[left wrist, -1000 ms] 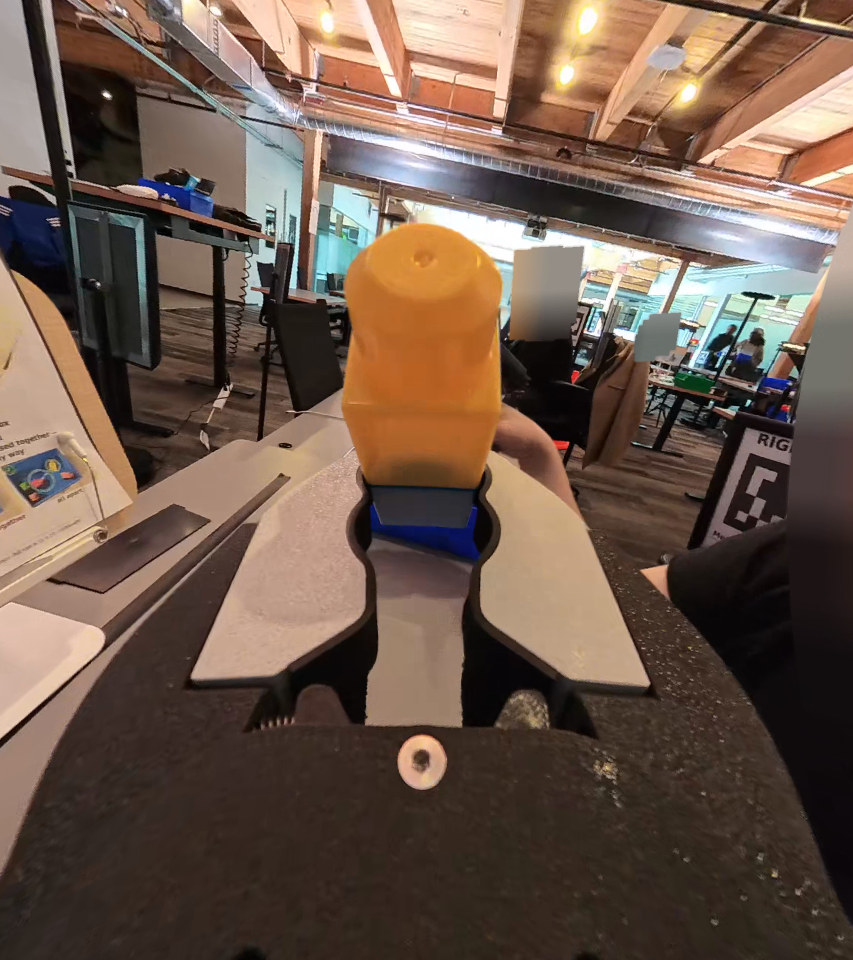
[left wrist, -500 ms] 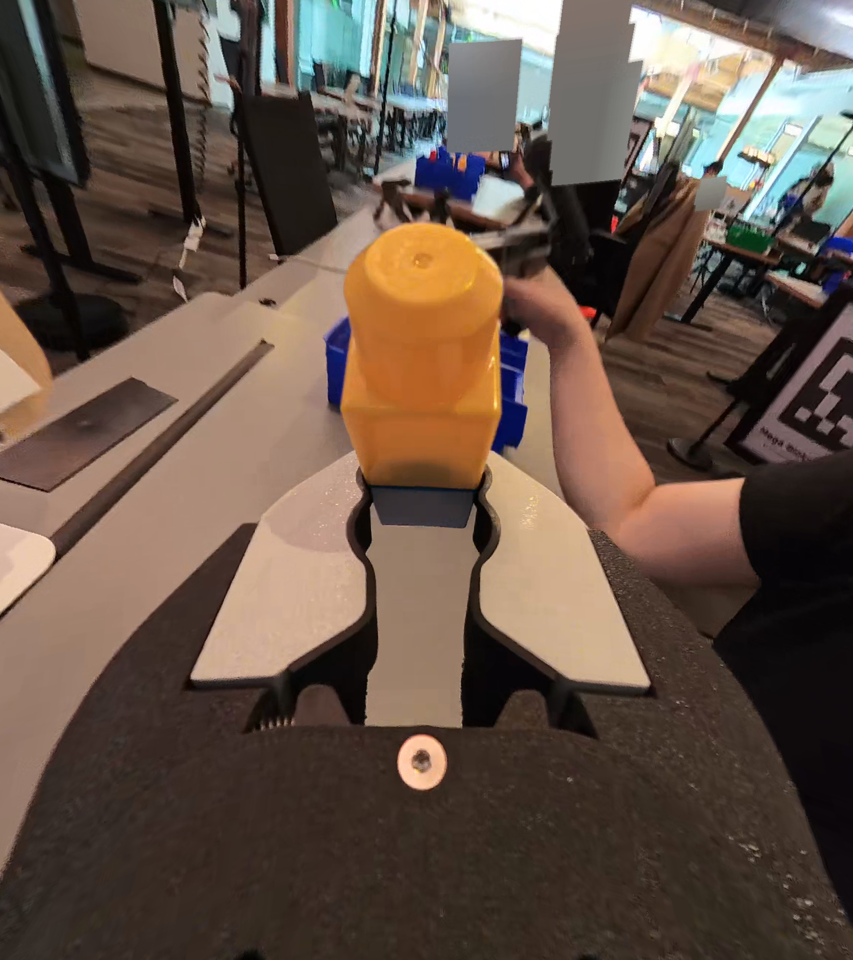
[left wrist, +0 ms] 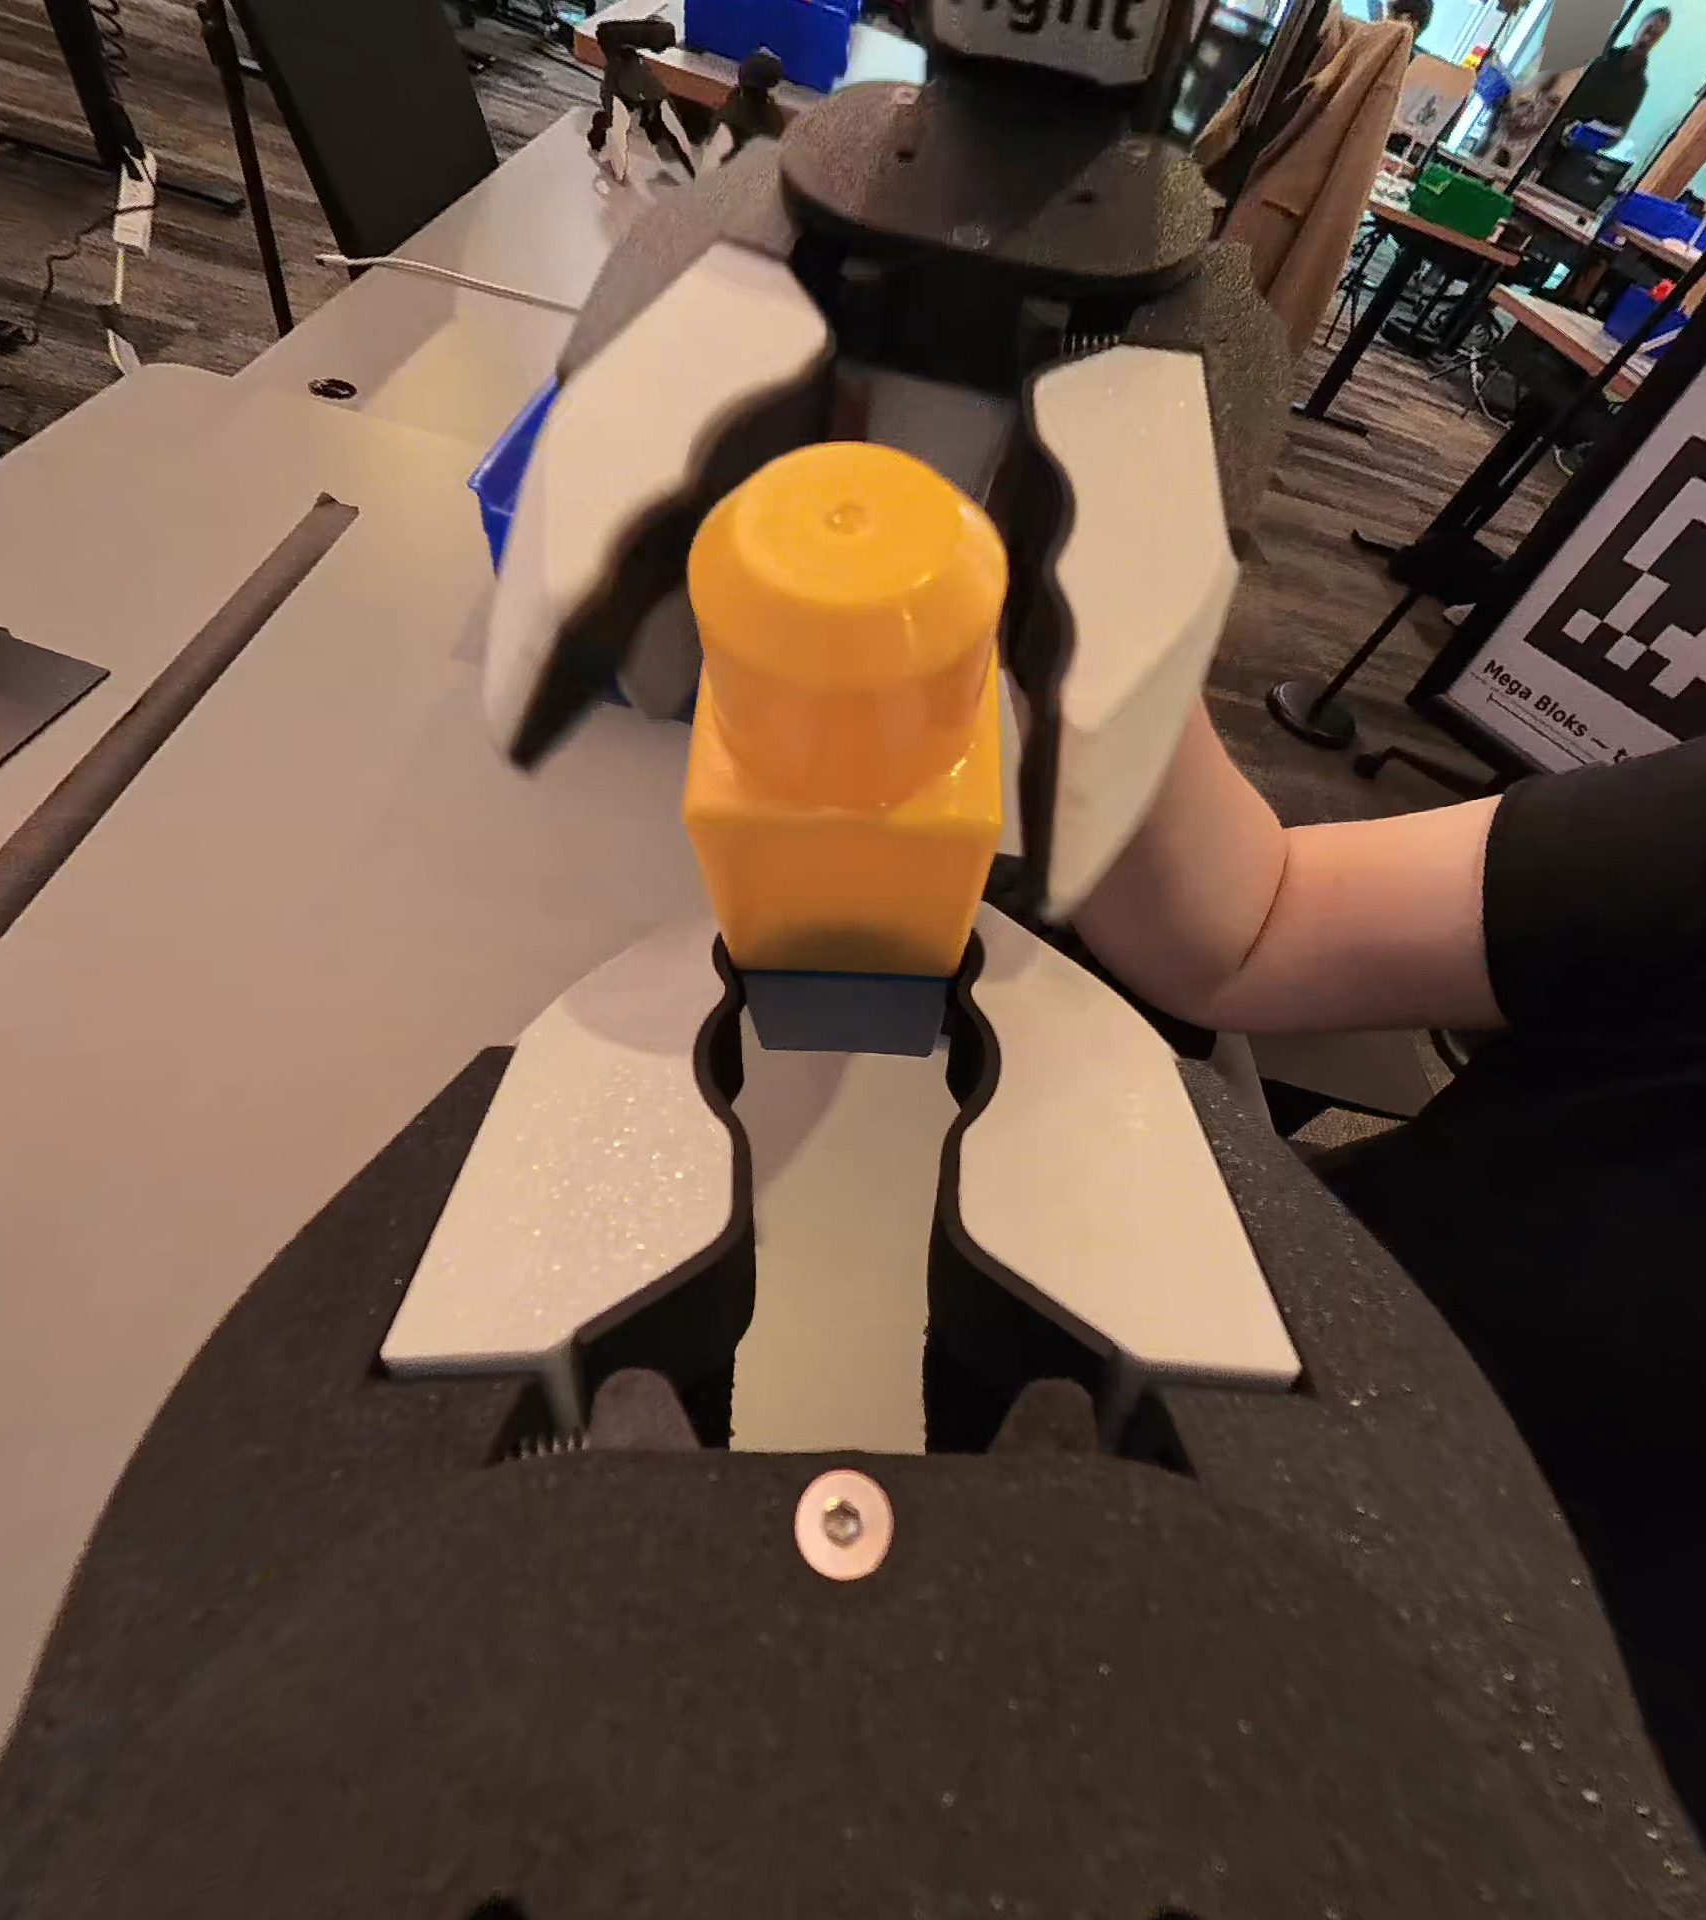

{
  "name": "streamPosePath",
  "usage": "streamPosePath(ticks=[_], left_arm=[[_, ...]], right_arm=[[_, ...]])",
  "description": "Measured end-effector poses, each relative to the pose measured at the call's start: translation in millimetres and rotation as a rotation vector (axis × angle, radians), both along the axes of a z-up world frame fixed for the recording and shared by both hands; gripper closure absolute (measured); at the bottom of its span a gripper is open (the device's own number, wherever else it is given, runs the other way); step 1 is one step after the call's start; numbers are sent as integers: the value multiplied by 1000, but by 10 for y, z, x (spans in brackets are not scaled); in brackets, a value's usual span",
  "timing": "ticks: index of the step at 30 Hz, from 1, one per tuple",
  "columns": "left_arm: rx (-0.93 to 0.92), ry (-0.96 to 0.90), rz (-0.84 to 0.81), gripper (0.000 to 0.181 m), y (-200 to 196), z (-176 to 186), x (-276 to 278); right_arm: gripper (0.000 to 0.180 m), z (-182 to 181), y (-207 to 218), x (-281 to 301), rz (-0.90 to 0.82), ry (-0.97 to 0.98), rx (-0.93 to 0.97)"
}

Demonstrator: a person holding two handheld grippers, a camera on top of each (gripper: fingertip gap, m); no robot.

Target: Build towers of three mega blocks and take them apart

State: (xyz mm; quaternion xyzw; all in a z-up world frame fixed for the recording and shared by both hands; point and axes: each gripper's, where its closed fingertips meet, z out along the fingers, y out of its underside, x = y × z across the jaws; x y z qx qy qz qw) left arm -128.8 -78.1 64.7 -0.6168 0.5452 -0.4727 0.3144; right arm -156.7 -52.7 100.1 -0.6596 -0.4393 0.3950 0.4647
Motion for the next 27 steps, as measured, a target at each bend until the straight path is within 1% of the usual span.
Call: streamPosePath(ticks=[1,2,3,7,10,11,12,13,14,15,16,17,18,19,20,21,22,24,25,27], left_arm=[[-1,7,-2,145,-4,-15,9],[-4,11,-9,145,-17,-28,18],[-8,8,-21,144,-33,-34,28],[-30,-12,-29,145,-40,-23,37],[-61,-15,-42,145,-62,-1,12],[-60,72,-72,145,-110,-140,-14],[-22,204,-92,145,-135,-367,-35],[30,278,-87,145,-128,-531,-6],[44,275,-95,145,-147,-573,75],[-2,235,-123,145,-215,-542,158],[-65,202,-160,145,-289,-497,208],[-96,177,-178,145,-318,-463,234],[-94,163,-164,145,-290,-450,243],[-80,160,-140,145,-241,-444,233],[-73,156,-125,145,-209,-426,212],[-76,139,-118,145,-194,-385,191],[-84,115,-117,145,-189,-332,171],[-99,81,-120,145,-189,-247,134],[-99,72,-118,145,-180,-223,118],[-94,64,-105,145,-151,-198,95]], right_arm=[[117,-29,-69,-64,54,3,-33],[128,-43,-123,-101,96,2,-45],[143,-51,-113,-100,99,-9,-34],[143,-46,-127,-102,103,-8,-54],[144,31,-126,-131,86,24,-25],[143,164,-102,-148,73,92,1],[144,378,-105,-86,56,220,10],[144,563,-137,27,62,330,0],[144,681,-160,179,58,392,7],[144,713,-140,345,22,395,24],[144,624,-62,530,-51,317,27],[143,478,62,796,-171,187,41],[143,391,230,1194,-361,90,87],[143,307,380,1718,-598,-2,124],[143,163,429,2277,-810,-105,106],[143,-55,382,2778,-963,-193,30],[143,-307,290,3210,-1076,-254,-76],[143,-798,89,3893,-1250,-302,-276],[143,-1010,-5,4117,-1302,-301,-360],[143,-1284,-88,4310,-1306,-246,-445]])
